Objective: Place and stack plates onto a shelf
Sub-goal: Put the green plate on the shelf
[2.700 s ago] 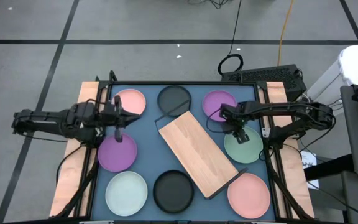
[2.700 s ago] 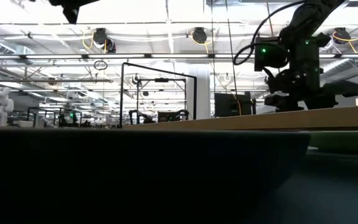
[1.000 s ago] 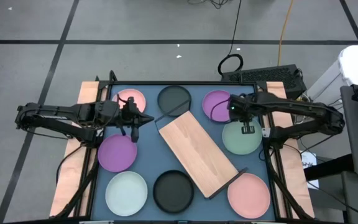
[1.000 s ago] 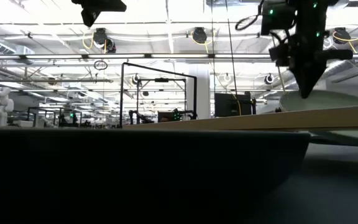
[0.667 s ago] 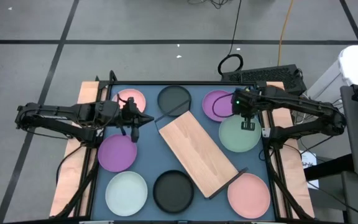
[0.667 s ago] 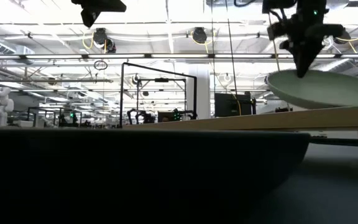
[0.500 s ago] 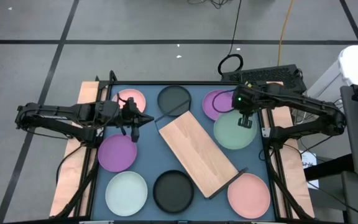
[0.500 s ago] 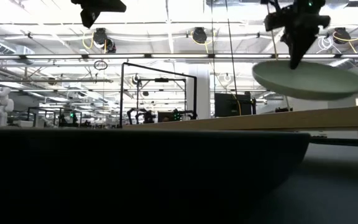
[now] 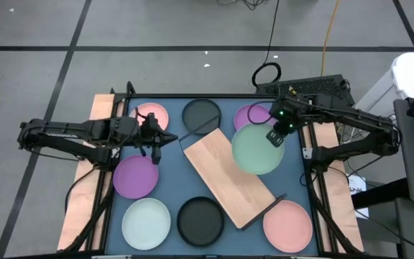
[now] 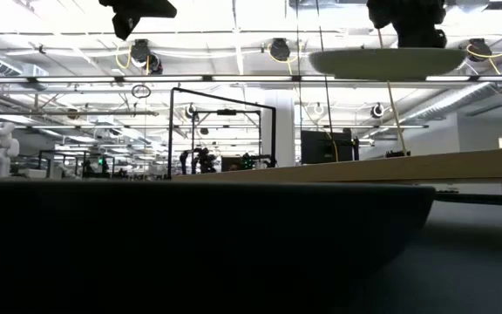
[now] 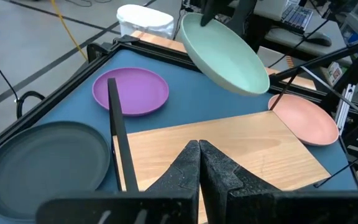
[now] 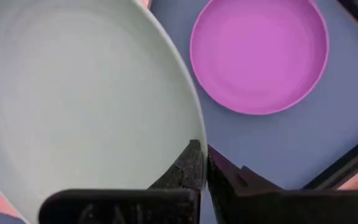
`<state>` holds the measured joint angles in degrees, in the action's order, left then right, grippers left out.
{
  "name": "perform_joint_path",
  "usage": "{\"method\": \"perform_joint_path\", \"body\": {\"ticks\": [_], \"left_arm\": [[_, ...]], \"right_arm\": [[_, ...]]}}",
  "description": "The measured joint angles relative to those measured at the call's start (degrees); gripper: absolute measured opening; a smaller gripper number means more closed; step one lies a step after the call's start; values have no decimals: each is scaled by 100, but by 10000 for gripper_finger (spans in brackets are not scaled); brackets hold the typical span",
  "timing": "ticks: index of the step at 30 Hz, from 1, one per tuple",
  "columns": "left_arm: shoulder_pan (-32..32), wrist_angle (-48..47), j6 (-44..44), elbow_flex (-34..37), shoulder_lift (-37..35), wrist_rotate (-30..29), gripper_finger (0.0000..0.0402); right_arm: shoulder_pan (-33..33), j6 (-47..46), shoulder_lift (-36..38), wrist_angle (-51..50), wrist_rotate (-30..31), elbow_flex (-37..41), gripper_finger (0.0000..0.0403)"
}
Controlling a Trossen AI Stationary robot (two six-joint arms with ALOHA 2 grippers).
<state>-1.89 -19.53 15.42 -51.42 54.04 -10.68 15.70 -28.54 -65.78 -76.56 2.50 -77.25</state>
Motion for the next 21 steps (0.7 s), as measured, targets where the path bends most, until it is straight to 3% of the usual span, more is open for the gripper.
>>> {"method": "perform_joint_path", "body": {"ticks": [9, 16, 21], "left_arm": [[0, 2, 324, 0, 0, 1, 5], [0, 2, 293, 0, 0, 0, 5], [0, 0, 354, 0, 0, 0, 5]], "right_arm": [[-238, -1800, -2, 637, 44, 17, 0], [-236, -2191, 0, 2337, -99, 667, 0], [-238, -3129, -10, 3825, -522, 1470, 0]]}}
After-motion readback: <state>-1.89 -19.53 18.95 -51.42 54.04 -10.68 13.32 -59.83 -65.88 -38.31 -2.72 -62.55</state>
